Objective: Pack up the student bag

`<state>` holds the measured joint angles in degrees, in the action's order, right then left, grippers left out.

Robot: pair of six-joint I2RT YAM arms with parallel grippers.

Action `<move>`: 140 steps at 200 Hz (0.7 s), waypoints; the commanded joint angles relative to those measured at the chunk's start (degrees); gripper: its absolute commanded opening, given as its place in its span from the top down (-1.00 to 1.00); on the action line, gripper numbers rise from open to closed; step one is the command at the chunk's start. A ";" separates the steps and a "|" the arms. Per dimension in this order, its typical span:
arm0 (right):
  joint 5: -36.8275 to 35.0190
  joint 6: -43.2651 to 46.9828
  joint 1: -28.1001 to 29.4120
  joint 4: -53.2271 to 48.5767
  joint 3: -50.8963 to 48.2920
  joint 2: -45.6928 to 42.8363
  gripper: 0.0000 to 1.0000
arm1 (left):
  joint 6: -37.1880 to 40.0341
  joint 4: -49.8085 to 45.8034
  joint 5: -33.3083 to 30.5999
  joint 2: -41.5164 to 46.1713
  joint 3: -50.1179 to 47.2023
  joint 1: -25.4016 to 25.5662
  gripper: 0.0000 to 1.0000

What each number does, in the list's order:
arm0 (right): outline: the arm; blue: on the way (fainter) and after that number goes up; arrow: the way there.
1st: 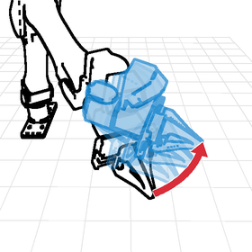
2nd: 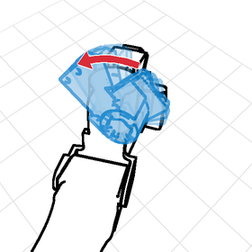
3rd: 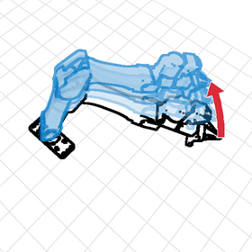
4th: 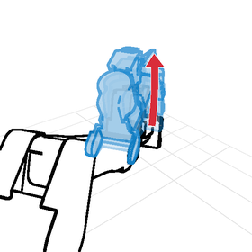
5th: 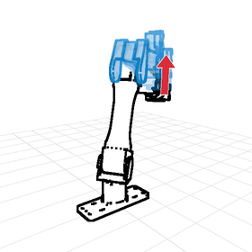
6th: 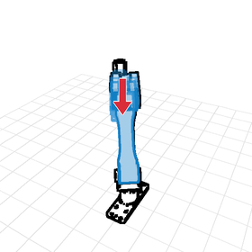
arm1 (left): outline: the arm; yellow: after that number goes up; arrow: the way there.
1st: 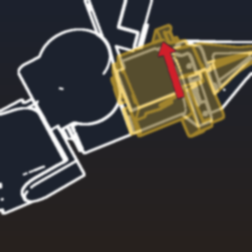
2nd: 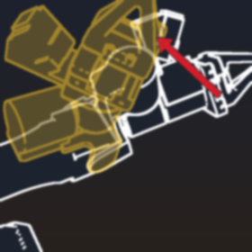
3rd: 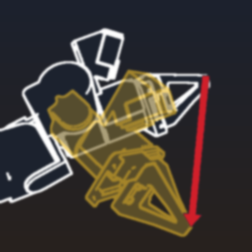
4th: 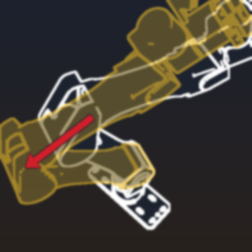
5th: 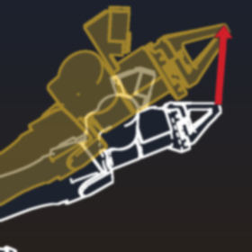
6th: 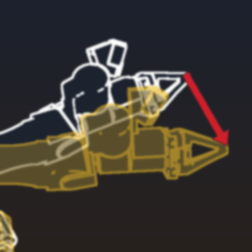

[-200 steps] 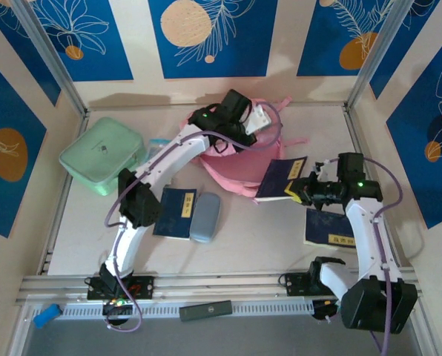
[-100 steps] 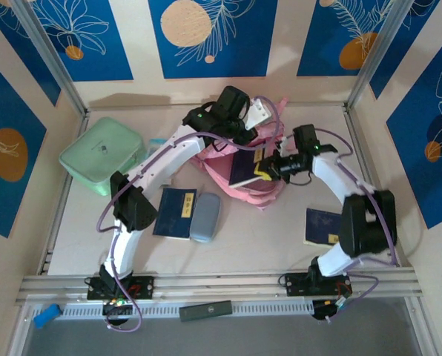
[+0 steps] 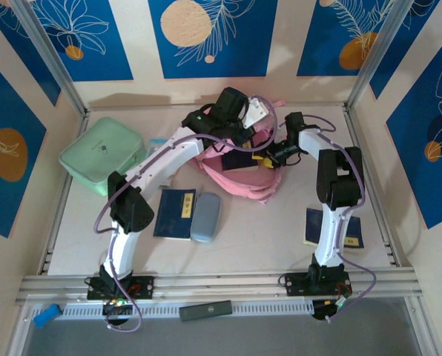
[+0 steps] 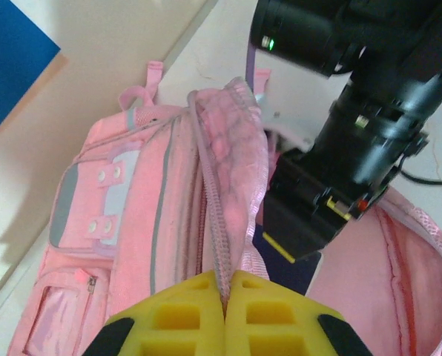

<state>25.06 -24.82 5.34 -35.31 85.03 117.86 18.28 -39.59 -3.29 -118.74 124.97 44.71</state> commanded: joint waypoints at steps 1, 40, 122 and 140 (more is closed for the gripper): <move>-7.36 -0.27 0.20 -1.70 -4.58 -8.32 -0.16 | -0.18 6.35 -1.01 4.77 0.24 0.54 1.00; -16.92 -2.55 5.90 -4.77 -11.62 -16.63 -0.25 | -1.05 6.77 -1.06 4.17 0.11 0.63 1.00; -16.66 -13.27 10.23 9.83 -16.85 -13.01 0.73 | -1.94 7.01 0.34 4.16 -0.46 0.74 1.00; -19.43 -13.70 8.71 15.54 -15.77 -11.76 0.87 | -1.92 6.76 0.39 4.50 -0.51 0.79 1.00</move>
<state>8.88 -36.03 16.14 -28.93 66.70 105.10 17.12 -37.19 -3.27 -118.43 124.16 45.04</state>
